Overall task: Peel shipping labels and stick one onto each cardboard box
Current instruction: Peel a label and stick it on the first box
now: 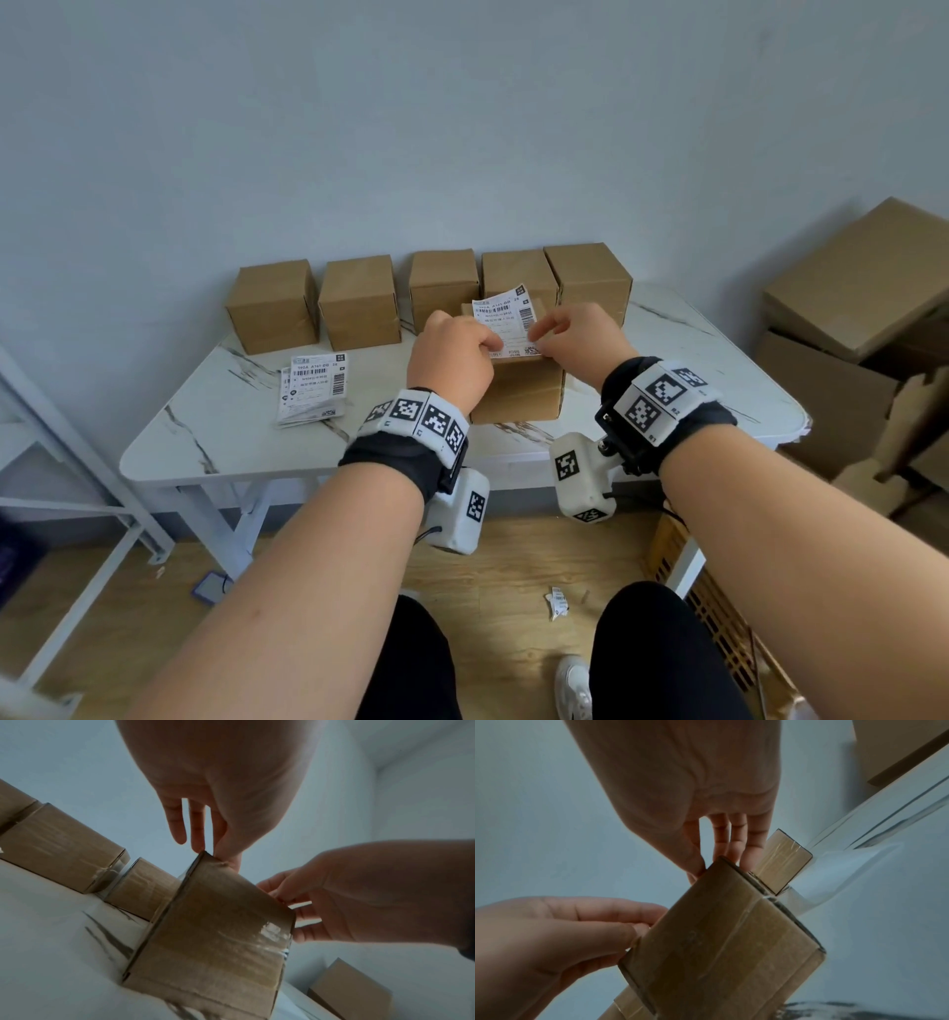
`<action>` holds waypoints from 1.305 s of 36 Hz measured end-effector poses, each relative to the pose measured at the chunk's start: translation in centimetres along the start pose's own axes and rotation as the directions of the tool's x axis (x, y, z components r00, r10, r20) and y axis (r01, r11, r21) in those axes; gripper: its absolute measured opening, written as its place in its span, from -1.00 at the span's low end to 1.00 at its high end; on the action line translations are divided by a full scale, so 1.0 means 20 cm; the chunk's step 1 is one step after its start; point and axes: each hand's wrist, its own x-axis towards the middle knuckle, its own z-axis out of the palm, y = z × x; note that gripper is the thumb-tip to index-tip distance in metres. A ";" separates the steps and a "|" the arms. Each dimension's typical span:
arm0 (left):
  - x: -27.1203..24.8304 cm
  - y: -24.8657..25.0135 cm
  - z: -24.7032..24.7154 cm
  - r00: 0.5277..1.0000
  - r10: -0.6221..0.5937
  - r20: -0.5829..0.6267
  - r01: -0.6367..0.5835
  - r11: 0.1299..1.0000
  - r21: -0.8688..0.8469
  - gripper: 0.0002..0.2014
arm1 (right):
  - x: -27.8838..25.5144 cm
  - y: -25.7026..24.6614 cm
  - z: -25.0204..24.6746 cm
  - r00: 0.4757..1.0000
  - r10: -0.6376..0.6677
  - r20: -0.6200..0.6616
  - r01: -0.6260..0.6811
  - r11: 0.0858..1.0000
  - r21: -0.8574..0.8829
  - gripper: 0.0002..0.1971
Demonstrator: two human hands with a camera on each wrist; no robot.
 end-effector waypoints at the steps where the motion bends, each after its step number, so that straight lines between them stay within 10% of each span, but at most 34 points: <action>1: 0.01 -0.01 0.00 1.000 -0.021 0.021 0.021 1.000 0.007 -0.68 | 0.00 0.00 0.00 1.000 0.004 0.014 -0.004 1.000 -0.012 -0.74; 17: 0.09 0.00 -0.10 0.945 -0.057 0.323 0.094 0.990 -0.101 -0.60 | 0.12 -0.05 0.09 0.990 0.100 0.096 -0.073 0.965 -0.252 -0.61; 27: 0.15 -0.04 -0.06 0.970 -0.036 0.239 0.061 0.993 -0.099 -0.69 | 0.24 -0.08 0.12 0.969 0.195 0.148 -0.148 0.948 -0.280 -0.52; 37: 0.23 0.00 0.01 0.989 0.113 0.099 -0.135 0.958 0.251 -0.68 | 0.29 -0.06 0.15 0.976 0.174 0.128 -0.140 0.960 -0.243 -0.47; 47: 0.33 -0.02 0.06 0.912 -0.175 0.371 0.055 0.948 0.313 -0.48 | 0.29 -0.04 0.16 0.983 0.128 0.129 -0.091 0.960 -0.264 -0.43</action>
